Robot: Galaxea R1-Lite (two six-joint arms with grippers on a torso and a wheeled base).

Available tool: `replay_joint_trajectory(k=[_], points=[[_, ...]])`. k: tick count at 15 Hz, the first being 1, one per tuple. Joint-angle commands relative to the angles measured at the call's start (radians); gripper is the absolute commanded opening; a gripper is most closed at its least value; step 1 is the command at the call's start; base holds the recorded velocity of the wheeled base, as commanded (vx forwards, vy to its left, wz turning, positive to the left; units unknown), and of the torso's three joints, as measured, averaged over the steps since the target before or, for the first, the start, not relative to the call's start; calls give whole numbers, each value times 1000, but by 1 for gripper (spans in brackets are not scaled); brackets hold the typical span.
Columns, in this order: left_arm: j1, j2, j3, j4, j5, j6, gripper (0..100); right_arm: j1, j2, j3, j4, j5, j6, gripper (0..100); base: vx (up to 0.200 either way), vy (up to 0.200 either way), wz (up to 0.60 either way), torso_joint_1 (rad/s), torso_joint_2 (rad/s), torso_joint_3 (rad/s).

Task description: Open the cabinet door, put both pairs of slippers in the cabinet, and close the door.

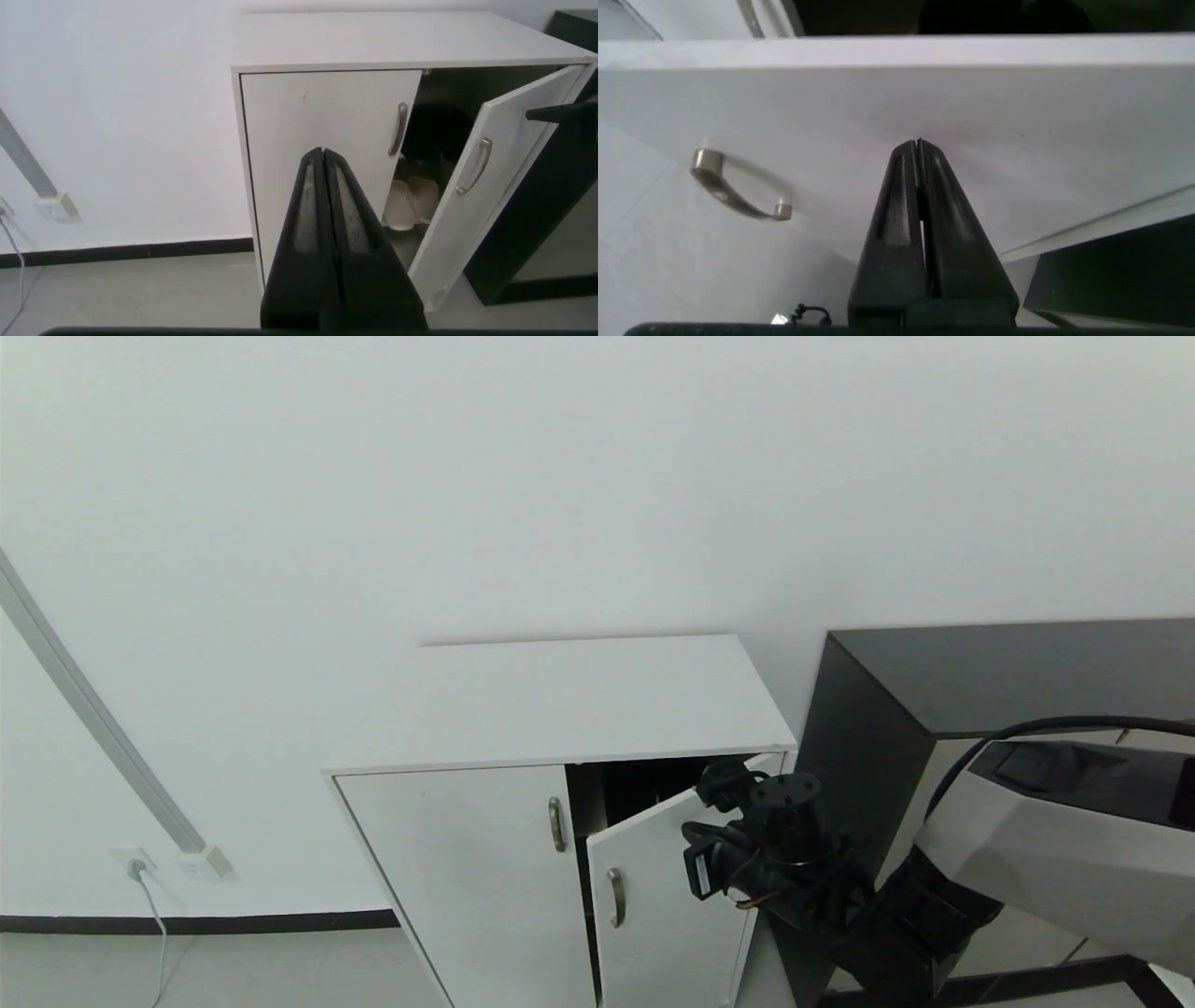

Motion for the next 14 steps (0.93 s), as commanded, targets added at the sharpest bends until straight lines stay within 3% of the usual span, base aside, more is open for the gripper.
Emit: replay_joint_trajectory(k=[1,14], points=[[0,0,0,-1,1,0,0,-10,36,-48,20,0,-1,0,0,0,0,0,0,0],[0,0,0,0,1,0,0,-35,118,-245,150,-1,1,0,0,0,0,0,0,0]])
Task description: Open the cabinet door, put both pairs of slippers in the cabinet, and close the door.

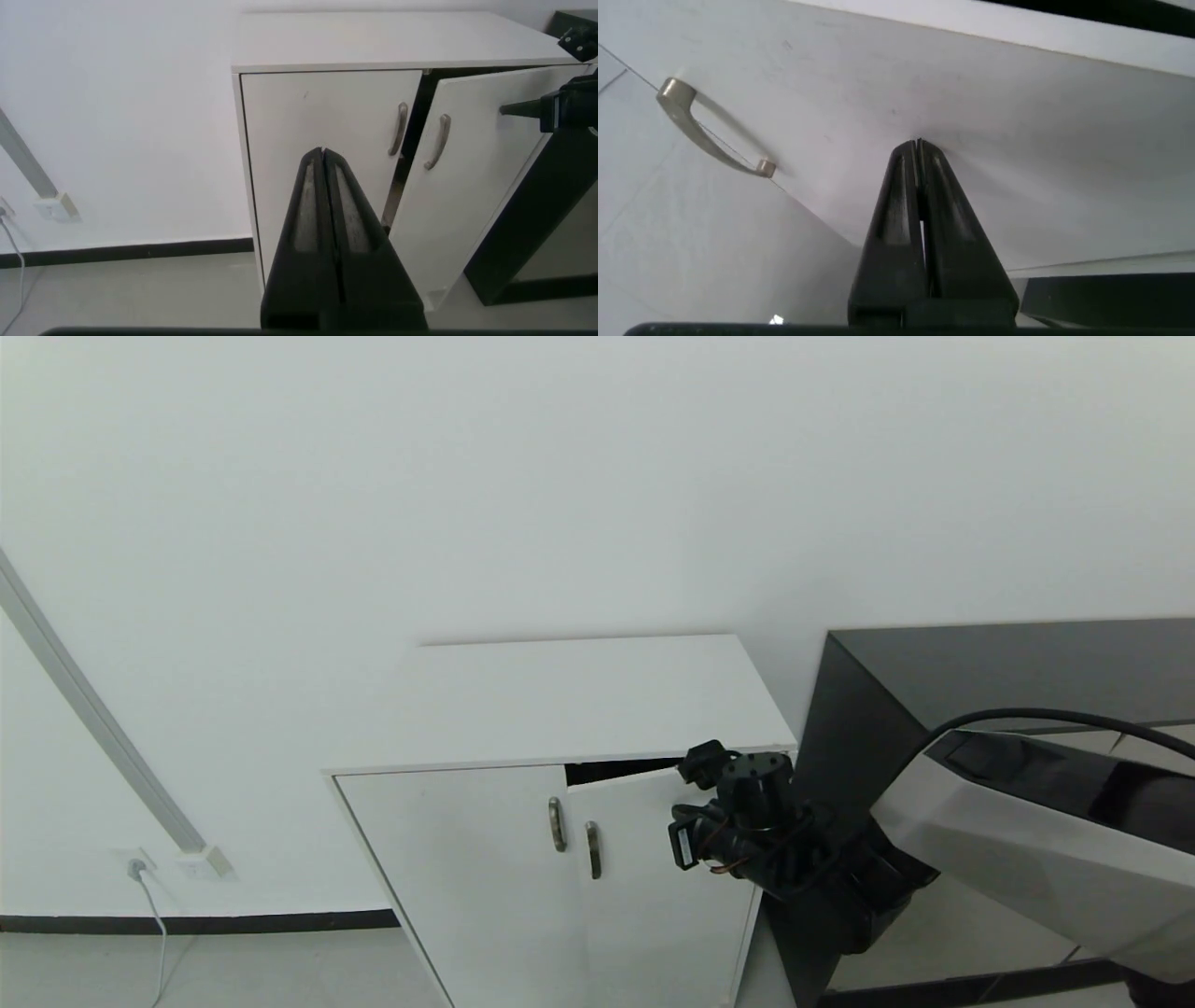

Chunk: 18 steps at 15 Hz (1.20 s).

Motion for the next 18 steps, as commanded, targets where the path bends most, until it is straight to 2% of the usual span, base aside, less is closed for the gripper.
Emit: replay_joint_trajectory(k=[1,7,18], points=[[0,0,0,0,0,-1,0,-2,27,-37,5,-1,0,0,0,0,0,0,0,0],[0,1,0,-1,0,-1,0,-22,56,-112,59,-2,-1,0,0,0,0,0,0,0],[0,0,0,0,0,-1,0,-28,60,-125,62,-1,-1,0,0,0,0,0,0,0]])
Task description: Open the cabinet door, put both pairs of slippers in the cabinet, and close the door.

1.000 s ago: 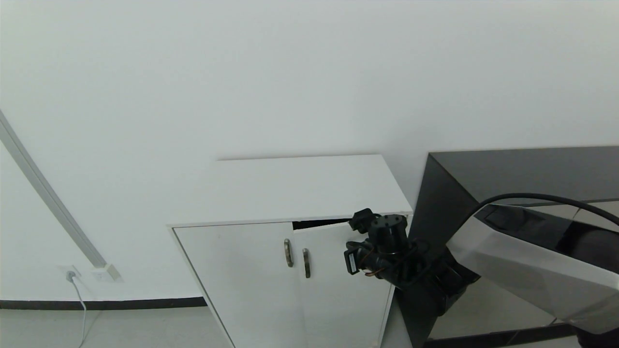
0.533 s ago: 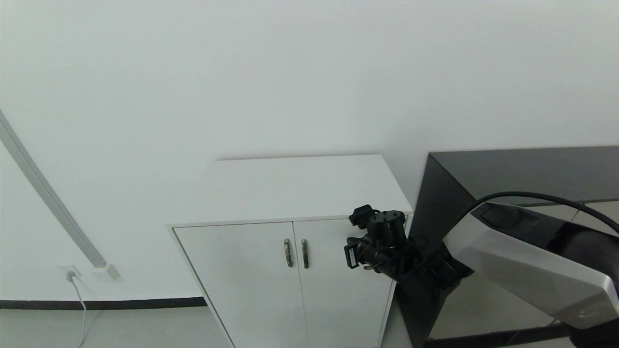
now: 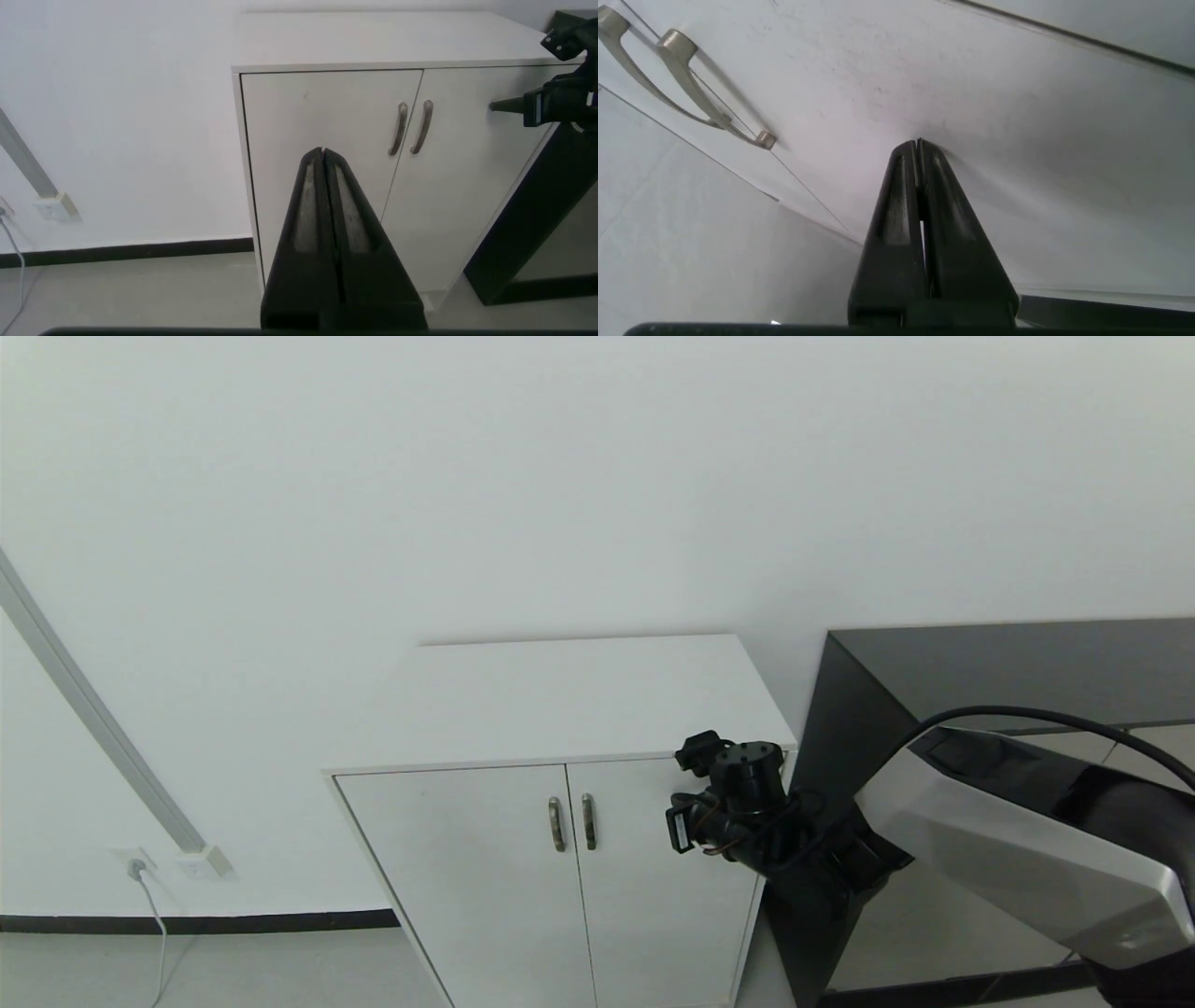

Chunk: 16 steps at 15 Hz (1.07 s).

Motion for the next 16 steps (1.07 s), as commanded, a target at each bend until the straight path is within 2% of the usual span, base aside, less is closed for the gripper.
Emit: replay_joint_trajectory(k=[1,4,10,13,16], points=[[0,1,0,0,1,-2,0,0,0,1,0,-1,0,0,0,0,0,0,0,0],[0,0,0,0,1,-1,0,2,-28,41,-7,-4,0,0,0,0,0,0,0,0],[0,0,0,0,1,-2,0,7,-243,315,-97,-51,0,0,0,0,0,0,0,0],[0,1,0,0,1,-1,0,-29,-367,463,-138,-217,0,0,0,0,0,0,0,0],[0,1,0,0,1,-2,0,-110,-491,607,-165,-278,-3,0,0,0,0,0,0,0]])
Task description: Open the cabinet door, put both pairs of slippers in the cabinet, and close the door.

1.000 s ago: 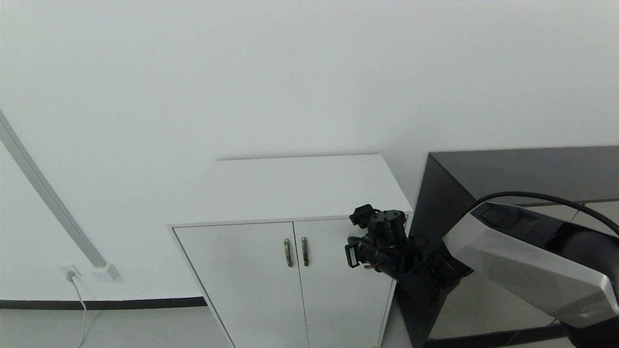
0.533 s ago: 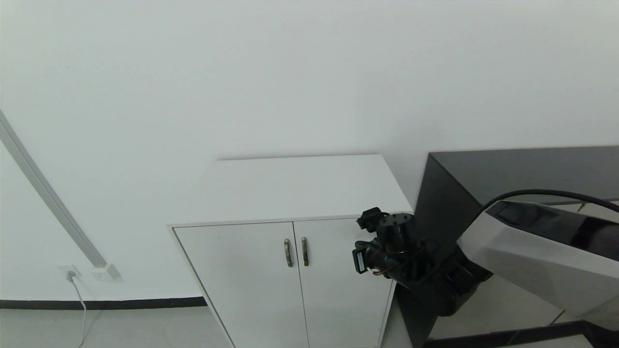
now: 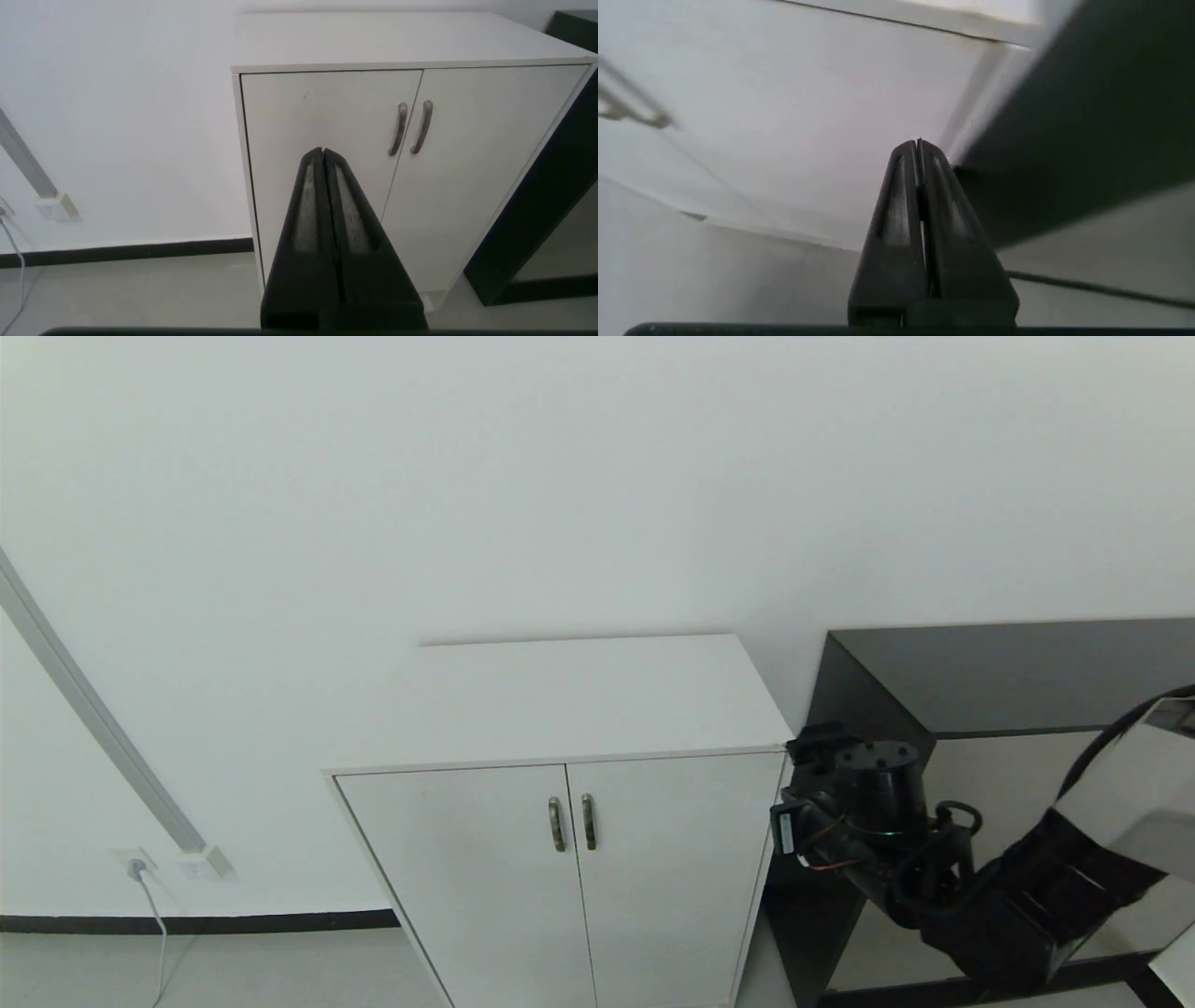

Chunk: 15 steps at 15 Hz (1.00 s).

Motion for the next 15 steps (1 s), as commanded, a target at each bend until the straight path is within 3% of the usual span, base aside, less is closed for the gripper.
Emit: replay_joint_trajectory(k=[1,7,10,12,15], points=[[0,1,0,1,0,-1,0,-86,-160,123,-8,-13,-2,0,0,0,0,0,0,0],[0,0,0,1,0,1,0,-393,-456,411,-8,-1,-38,0,0,0,0,0,0,0],[0,1,0,1,-1,-1,0,-432,-637,597,-6,104,-40,0,0,0,0,0,0,0],[0,0,0,1,-1,1,0,-430,-734,689,-3,111,-40,0,0,0,0,0,0,0],[0,1,0,1,-1,1,0,-432,-912,698,178,151,-38,0,0,0,0,0,0,0]])
